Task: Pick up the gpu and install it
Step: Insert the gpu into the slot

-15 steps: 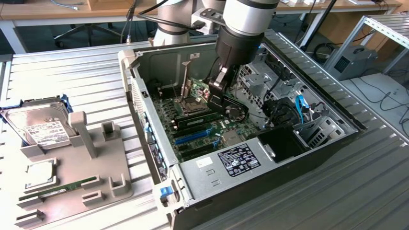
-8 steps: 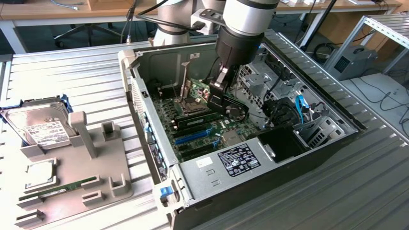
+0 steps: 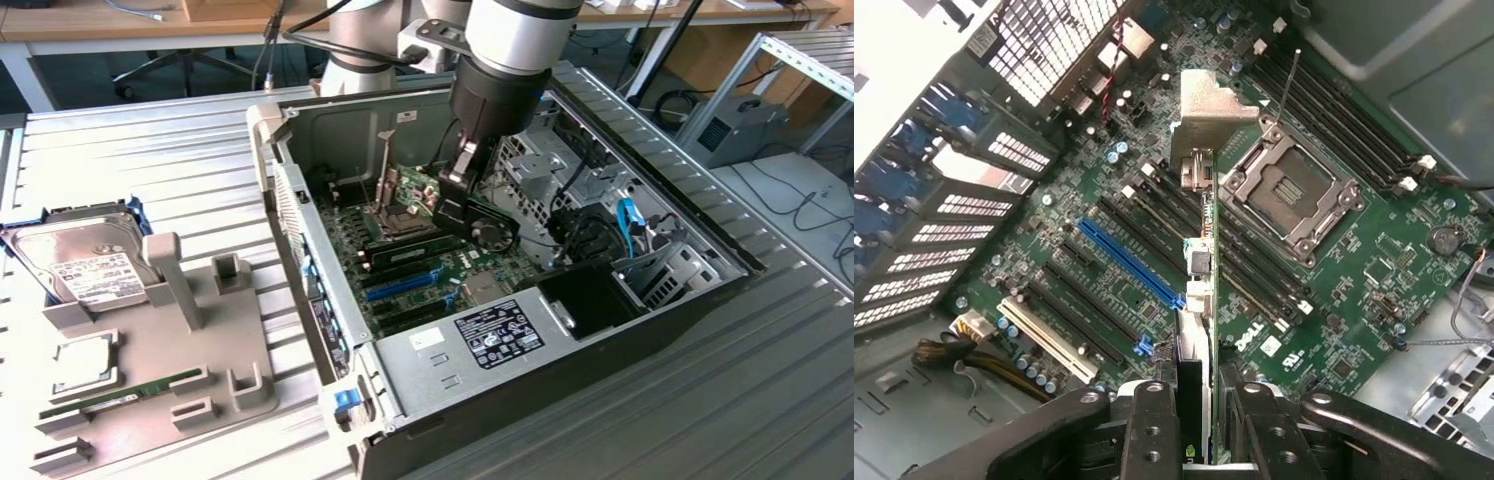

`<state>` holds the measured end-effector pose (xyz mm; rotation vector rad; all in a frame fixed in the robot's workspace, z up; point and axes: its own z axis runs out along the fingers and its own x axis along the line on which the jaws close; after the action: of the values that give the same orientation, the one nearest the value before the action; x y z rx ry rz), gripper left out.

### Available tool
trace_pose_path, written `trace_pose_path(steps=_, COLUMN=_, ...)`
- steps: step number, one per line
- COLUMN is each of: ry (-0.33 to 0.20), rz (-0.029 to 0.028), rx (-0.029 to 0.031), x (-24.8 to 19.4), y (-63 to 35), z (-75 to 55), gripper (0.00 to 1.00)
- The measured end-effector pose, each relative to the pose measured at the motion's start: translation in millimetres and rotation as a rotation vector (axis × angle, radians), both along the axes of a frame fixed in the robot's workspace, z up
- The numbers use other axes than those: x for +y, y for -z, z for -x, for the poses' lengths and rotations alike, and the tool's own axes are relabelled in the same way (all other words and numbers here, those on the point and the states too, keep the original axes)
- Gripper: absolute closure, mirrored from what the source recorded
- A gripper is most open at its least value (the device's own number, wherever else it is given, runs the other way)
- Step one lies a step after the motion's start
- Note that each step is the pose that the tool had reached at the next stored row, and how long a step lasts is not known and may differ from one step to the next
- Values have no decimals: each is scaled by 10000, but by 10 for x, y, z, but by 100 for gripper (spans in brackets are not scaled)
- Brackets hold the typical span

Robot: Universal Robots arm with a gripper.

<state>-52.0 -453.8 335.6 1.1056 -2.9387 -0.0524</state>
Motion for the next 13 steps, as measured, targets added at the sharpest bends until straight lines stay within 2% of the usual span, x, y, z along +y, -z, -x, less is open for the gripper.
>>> trace_pose_path(steps=13, ry=-352, rz=0, rx=0, x=0, y=4, z=-1, gripper=74)
